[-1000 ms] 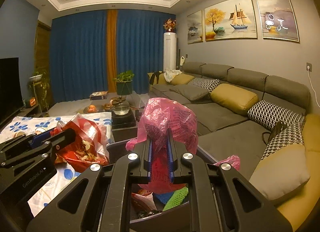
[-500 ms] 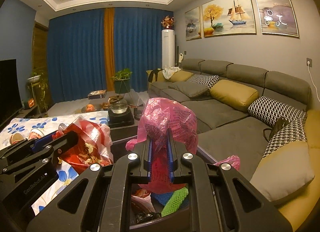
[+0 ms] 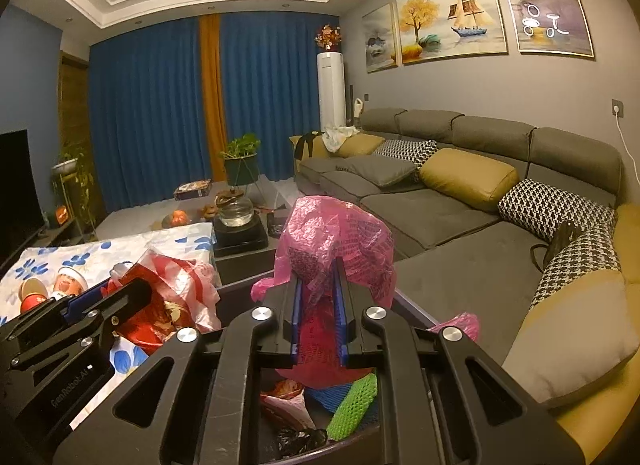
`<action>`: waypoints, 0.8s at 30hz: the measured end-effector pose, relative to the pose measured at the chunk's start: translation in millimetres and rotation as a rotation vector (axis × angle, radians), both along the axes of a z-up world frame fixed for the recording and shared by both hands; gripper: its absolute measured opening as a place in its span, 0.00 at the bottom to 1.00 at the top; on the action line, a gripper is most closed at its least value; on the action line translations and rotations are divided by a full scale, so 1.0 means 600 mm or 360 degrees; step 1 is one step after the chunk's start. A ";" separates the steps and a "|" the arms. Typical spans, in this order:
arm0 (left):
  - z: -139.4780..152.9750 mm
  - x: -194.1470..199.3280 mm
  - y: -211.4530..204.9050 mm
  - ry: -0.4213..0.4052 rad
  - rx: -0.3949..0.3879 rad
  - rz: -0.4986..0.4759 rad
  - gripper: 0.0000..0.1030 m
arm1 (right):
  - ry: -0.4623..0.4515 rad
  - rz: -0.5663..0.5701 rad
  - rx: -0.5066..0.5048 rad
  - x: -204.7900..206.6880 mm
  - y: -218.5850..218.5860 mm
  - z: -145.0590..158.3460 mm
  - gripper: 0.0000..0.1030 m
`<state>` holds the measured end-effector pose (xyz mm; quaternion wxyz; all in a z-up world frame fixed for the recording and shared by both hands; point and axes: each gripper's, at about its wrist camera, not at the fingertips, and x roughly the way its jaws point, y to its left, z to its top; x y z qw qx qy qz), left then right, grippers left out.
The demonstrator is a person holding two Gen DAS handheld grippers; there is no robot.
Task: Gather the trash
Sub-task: 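Carry the pink bag and snack wrapper over the grey bin and open both tools, then move both open tools back over the red paper cups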
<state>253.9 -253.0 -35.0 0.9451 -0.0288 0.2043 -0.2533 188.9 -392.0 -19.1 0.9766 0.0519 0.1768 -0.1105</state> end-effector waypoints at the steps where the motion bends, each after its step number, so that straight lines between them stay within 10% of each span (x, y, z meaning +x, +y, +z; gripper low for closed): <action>1: 0.000 -0.001 -0.002 -0.0006 0.0001 -0.0003 0.28 | 0.0000 -0.0002 0.0003 0.001 -0.002 0.000 0.22; 8: -0.006 0.006 -0.006 0.0021 -0.0014 -0.0028 0.34 | -0.0051 -0.0063 0.0023 -0.008 -0.015 0.008 0.48; 15: -0.016 0.010 -0.003 0.0039 -0.0007 -0.0031 0.80 | -0.0065 -0.0079 0.0014 -0.015 -0.015 0.013 0.57; 24: -0.004 -0.003 0.053 0.0041 -0.0009 0.0178 0.93 | -0.0104 -0.0089 -0.0012 -0.040 0.008 0.020 0.77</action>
